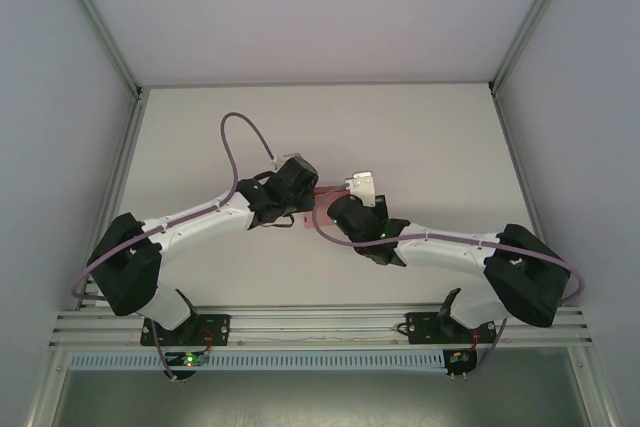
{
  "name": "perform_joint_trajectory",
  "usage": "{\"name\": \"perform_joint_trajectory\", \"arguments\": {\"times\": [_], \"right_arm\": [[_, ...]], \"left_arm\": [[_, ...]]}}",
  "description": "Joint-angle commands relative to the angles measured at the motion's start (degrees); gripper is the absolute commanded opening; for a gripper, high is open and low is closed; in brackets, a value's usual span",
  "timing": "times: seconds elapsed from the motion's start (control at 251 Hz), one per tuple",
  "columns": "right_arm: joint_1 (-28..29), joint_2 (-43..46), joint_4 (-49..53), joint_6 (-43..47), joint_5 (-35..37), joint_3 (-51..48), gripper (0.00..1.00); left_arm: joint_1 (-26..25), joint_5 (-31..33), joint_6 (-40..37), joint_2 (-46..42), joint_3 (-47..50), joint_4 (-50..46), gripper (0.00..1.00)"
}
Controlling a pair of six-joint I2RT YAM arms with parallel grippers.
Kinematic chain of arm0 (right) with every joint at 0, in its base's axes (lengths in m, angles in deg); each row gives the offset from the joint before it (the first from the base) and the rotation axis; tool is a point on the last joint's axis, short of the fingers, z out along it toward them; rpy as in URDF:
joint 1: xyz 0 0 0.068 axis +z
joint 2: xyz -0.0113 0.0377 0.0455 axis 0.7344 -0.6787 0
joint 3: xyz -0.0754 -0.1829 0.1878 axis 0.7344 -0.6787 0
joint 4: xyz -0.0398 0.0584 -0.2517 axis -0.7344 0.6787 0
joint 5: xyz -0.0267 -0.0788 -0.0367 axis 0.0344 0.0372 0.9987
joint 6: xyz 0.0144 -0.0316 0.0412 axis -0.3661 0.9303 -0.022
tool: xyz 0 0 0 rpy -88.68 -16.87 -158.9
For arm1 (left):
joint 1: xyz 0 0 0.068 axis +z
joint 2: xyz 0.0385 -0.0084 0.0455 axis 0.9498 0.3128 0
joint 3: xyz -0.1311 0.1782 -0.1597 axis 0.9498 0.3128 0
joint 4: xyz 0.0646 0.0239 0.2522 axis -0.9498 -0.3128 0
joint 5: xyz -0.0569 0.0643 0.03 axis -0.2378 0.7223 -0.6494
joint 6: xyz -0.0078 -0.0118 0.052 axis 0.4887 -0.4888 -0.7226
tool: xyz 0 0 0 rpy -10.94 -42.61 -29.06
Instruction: Assemble paper box
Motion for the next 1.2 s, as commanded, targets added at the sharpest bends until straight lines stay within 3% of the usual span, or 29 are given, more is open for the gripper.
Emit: {"name": "perform_joint_trajectory", "arguments": {"times": [0.0, 0.192, 0.239, 0.391, 0.539, 0.583, 0.638, 0.706, 0.834, 0.87, 0.918, 0.99, 1.054, 1.197], "right_arm": [[2.0, -2.2, 6.9, 0.8, -9.6, -3.7, 0.00], [2.0, -1.2, 1.9, 0.9, -10.3, -6.6, 0.00], [2.0, -1.3, 1.2, 1.6, -10.2, -6.7, 0.00], [1.9, -2.2, 0.6, 2.9, -10.3, -6.2, 0.00], [1.9, -2.3, 1.3, 2.3, -10.5, -5.9, 0.00], [2.0, -2.2, 1.5, 2.1, -10.4, -5.9, 0.00], [2.0, -2.1, 1.5, 1.9, -10.5, -6.0, 0.00], [2.0, -2.1, 1.6, 1.5, -10.5, -6.0, 0.00], [2.0, -2.2, 2.3, 1.1, -10.4, -5.6, 0.00], [2.0, -2.2, 2.4, 0.7, -10.3, -5.7, 0.00], [2.0, -2.2, 2.3, 0.7, -10.3, -5.7, 0.00], [2.0, -2.3, 2.1, 0.3, -10.2, -5.6, 0.00], [1.9, -2.4, 2.1, 0.2, -10.3, -5.6, 0.00], [2.0, -3.0, 3.2, -0.2, -9.6, -4.7, 0.00]], "left_arm": [[-2.3, -5.0, -0.9, 1.6, 5.1, -3.0, 0.00], [-2.6, -6.2, -0.4, -1.4, 12.2, 5.8, 0.00], [-3.1, -6.2, -1.3, -1.3, 12.7, 6.6, 0.04], [-3.6, -8.1, -3.2, -0.2, 12.2, 8.1, 0.12], [-3.5, -7.8, -4.5, -1.7, 9.6, 7.1, 0.14], [-3.5, -7.4, -4.7, -2.2, 8.4, 6.1, 0.20], [-3.5, -7.9, -5.2, -2.8, 7.2, 5.4, 0.39], [-3.5, -9.2, -5.6, -3.6, 6.1, 5.3, 0.40], [-3.5, -9.3, -6.1, -5.4, 4.1, 3.6, 0.50], [-3.4, -8.3, -5.7, -6.1, 3.6, 2.5, 0.57], [-3.5, -6.6, -5.2, -7.1, 3.2, 0.8, 0.76], [-3.5, -4.0, -4.5, -9.1, 3.3, -1.0, 0.82], [-3.4, -1.8, -3.6, -11.1, 3.8, -1.7, 0.99], [-2.6, 0.8, 0.0, -15.1, 5.8, -1.4, 1.00]]}}
